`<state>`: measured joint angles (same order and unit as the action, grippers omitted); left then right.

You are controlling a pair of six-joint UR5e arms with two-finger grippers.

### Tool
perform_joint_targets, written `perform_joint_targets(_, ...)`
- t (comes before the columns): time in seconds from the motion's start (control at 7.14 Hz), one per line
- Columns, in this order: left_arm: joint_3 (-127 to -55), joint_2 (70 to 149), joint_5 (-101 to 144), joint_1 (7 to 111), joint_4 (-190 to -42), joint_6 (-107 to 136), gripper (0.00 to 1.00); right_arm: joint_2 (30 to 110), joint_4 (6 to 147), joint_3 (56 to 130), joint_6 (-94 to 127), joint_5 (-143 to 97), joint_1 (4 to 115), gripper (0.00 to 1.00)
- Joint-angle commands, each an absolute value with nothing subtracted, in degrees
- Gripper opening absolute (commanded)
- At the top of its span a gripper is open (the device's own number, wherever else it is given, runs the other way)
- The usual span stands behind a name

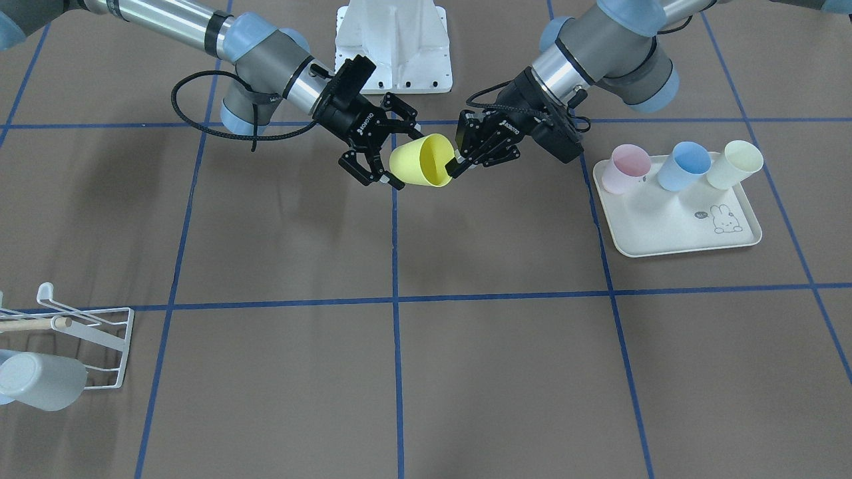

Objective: Transfer IKEA cup to right arm and place on rack

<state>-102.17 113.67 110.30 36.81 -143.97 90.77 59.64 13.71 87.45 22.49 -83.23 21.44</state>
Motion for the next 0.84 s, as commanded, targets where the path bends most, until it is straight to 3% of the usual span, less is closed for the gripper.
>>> perform_joint_targets(0.0, -102.6, 113.4, 110.3, 36.7, -144.0, 90.8, 0.0, 59.7, 13.7, 87.5, 22.5, -83.2, 21.4, 0.94)
perform_joint_targets(0.7, -101.8, 111.5, 110.2, 36.1, -146.8, 90.7, 0.0, 59.7, 13.7, 87.7, 22.5, -83.2, 21.4, 0.94)
